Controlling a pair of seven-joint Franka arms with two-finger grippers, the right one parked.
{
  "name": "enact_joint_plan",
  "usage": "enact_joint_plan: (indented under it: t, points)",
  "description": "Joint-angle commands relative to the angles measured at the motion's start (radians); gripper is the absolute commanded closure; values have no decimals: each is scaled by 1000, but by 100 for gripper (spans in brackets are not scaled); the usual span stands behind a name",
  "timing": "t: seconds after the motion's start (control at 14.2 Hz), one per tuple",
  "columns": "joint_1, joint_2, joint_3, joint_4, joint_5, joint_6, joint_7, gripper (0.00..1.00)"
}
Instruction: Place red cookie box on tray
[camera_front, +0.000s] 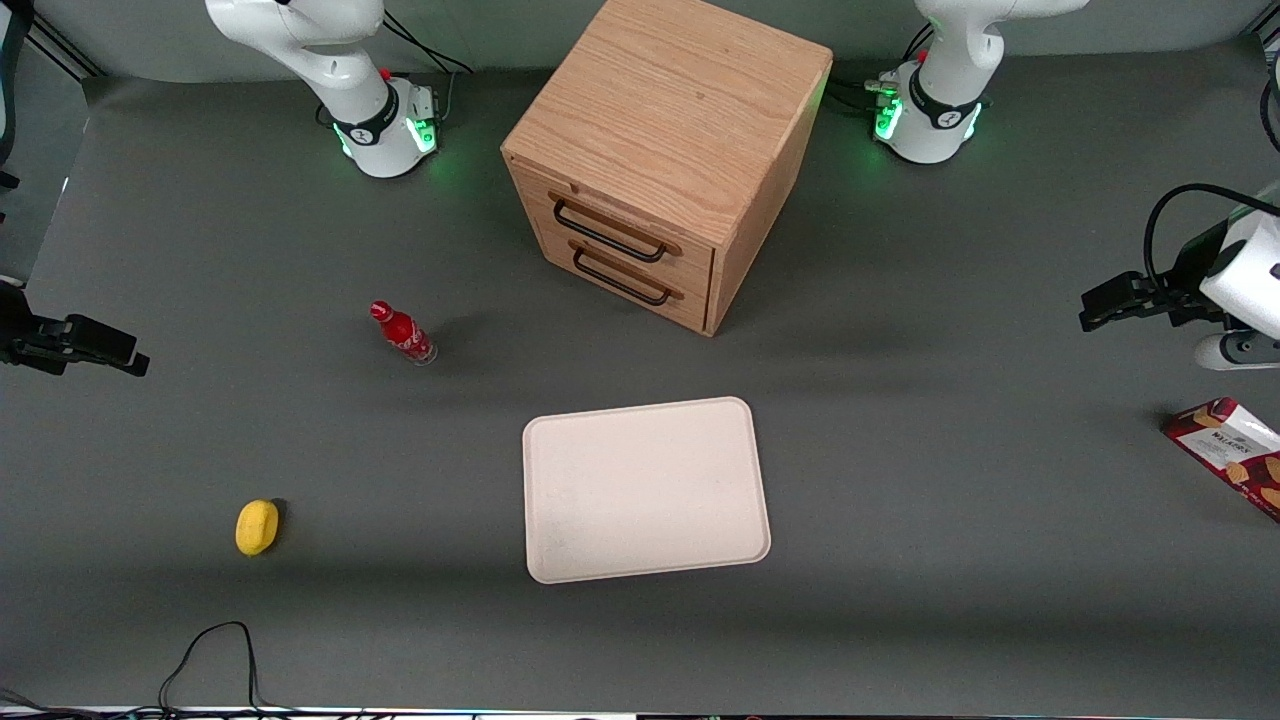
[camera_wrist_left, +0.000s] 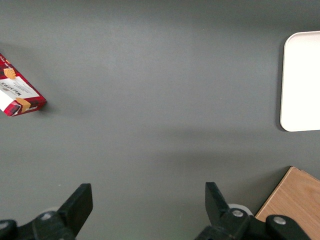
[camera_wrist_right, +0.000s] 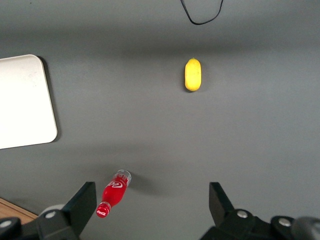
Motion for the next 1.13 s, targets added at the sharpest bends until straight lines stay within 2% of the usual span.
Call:
enact_joint_plan:
  t: [0.0, 0.42, 0.56, 0.71, 0.85, 1.06]
  points:
    - [-7, 11, 6, 22, -13, -14, 24, 0]
    - [5, 17, 18, 25, 3, -18, 27, 0]
    - [86, 39, 23, 52, 7, -17, 24, 0]
    - [178, 103, 23, 121, 9, -34, 28, 0]
    - [270, 213, 23, 250, 9, -52, 77, 0]
    - [381, 391, 23, 464, 44, -89, 270, 0]
